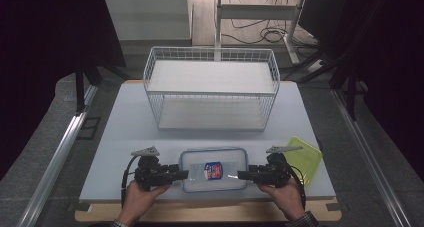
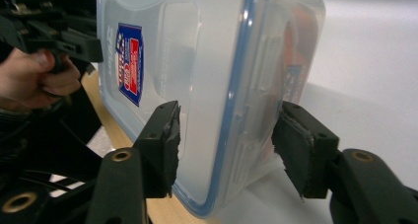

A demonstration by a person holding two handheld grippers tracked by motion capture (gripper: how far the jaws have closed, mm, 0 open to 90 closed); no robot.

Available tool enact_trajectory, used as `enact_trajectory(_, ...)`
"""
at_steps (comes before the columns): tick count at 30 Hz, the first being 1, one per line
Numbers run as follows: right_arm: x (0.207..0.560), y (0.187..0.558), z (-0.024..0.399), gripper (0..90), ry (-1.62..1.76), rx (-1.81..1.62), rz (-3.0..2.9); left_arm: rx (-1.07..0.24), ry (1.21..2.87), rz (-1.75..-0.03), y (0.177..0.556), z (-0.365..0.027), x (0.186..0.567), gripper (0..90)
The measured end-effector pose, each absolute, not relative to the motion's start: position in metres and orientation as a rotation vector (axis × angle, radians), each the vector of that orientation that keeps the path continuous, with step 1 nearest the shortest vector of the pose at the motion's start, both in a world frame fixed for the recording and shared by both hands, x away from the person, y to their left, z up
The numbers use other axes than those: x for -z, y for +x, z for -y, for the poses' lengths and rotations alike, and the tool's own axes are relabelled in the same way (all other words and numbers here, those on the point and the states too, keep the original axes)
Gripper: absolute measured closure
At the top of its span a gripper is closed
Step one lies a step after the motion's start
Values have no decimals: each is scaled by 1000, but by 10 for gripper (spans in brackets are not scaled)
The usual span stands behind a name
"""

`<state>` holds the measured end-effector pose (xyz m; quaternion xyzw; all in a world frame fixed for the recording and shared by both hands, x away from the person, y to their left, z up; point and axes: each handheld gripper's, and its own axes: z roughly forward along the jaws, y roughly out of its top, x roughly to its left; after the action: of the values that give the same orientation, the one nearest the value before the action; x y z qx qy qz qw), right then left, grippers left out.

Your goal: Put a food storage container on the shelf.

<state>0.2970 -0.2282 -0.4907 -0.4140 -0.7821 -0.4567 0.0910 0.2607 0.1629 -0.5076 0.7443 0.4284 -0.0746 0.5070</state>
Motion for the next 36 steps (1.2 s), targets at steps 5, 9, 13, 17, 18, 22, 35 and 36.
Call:
enact_trajectory(5, 491, 298, 230, 478, -1235, 1370, 2300, 181, 1790, -1033, 261, -163, 509, 506)
enact_trajectory(9, 490, 297, 232, 507, -1230, 1391, 2283, 176, 1774, -1054, 260, -161, 509, 493)
enact_trajectory(13, 490, 298, 236, 519, -1234, 1397, 2244, 176, 1762, -1060, 260, -160, 510, 489)
enact_trajectory(17, 489, 296, 235, 520, -1269, 1412, 2256, 154, 1760, -1076, 259, -156, 507, 496)
enact_trajectory(18, 489, 296, 235, 520, -1269, 1412, 2256, 144, 1765, -1070, 260, -156, 507, 496)
enact_trajectory(22, 476, 293, 238, 528, -1272, 1507, 2278, 146, 1746, -1047, 264, -154, 499, 505)
enact_trajectory(35, 457, 305, 229, 528, -1201, 1548, 2290, 80, 1738, -1023, 277, -168, 462, 510)
enact_trajectory(36, 456, 306, 228, 528, -1199, 1547, 2289, 75, 1738, -1023, 279, -169, 460, 511)
